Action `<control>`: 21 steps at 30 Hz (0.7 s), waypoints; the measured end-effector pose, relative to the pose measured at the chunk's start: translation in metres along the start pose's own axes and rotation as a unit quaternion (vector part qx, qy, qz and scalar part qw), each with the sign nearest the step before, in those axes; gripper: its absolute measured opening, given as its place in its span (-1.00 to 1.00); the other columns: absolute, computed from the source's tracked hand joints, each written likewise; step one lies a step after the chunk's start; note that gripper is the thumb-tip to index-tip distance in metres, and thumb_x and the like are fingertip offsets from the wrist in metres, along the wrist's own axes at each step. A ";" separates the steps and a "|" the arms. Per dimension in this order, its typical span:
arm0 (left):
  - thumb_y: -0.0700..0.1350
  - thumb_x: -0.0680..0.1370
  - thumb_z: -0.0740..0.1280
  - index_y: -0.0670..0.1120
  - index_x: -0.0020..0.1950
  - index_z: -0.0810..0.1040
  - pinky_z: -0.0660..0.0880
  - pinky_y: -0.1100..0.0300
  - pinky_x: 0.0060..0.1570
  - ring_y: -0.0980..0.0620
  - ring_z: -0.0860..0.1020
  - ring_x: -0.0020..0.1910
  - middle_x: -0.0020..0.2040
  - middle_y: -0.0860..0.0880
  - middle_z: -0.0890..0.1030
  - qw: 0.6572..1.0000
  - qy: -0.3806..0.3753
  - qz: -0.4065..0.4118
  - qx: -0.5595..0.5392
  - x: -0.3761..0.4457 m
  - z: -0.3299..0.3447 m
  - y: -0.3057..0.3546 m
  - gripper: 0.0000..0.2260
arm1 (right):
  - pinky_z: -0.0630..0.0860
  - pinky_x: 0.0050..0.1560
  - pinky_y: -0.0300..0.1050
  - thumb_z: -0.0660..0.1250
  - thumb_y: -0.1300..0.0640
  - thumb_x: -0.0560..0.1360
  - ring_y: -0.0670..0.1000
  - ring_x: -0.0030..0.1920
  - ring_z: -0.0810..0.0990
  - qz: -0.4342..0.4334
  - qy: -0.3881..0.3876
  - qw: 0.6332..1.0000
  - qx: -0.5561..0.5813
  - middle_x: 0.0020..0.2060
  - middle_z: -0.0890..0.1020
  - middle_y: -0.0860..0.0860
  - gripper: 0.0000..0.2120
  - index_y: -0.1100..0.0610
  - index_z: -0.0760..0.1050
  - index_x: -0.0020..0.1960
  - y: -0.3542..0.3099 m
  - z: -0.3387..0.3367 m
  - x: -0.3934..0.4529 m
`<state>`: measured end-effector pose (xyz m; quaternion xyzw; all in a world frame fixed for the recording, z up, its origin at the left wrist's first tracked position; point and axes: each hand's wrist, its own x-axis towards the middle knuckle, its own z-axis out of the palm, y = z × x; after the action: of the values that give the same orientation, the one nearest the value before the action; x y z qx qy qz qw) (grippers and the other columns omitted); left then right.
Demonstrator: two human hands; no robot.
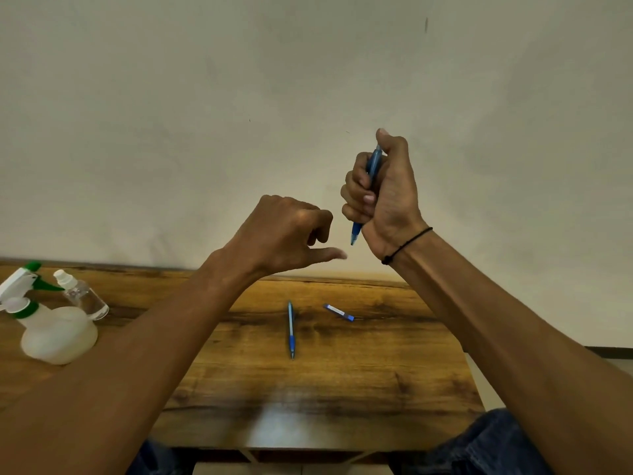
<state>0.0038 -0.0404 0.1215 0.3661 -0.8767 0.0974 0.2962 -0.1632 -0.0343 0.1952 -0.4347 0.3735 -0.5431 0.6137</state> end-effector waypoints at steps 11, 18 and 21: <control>0.11 0.56 0.48 0.02 0.00 0.70 0.47 0.29 -0.21 0.12 0.64 -0.20 -0.13 0.08 0.72 0.971 -0.200 -0.129 -0.018 -0.006 0.014 -0.015 -0.82 | 0.00 -0.47 -0.22 -0.05 -0.10 0.70 -0.06 -0.54 0.03 0.003 -0.009 1.000 -0.011 -0.59 0.14 -0.04 -0.46 0.12 0.14 -0.40 -0.006 0.000 0.000; 0.07 0.57 0.47 0.00 0.03 0.69 0.45 0.29 -0.21 0.10 0.65 -0.15 -0.09 0.06 0.72 0.965 -0.218 -0.143 -0.030 -0.002 0.014 -0.011 -0.84 | -0.04 -0.42 -0.13 -0.06 -0.08 0.71 -0.06 -0.54 0.04 -0.008 -0.025 0.998 -0.055 -0.59 0.14 -0.04 -0.46 0.12 0.13 -0.39 -0.005 0.001 0.000; 0.06 0.56 0.48 0.01 0.03 0.69 0.44 0.29 -0.23 0.10 0.65 -0.16 -0.09 0.06 0.72 0.964 -0.221 -0.147 -0.034 -0.002 0.016 -0.011 -0.85 | -0.04 -0.42 -0.14 -0.06 -0.07 0.71 -0.06 -0.54 0.04 -0.006 -0.023 0.998 -0.057 -0.59 0.14 -0.04 -0.46 0.12 0.13 -0.39 -0.005 0.001 0.000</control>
<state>0.0056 -0.0537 0.1069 0.4929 -0.8598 -0.0599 0.1188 -0.1640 -0.0338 0.2005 -0.4840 0.3870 -0.5145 0.5926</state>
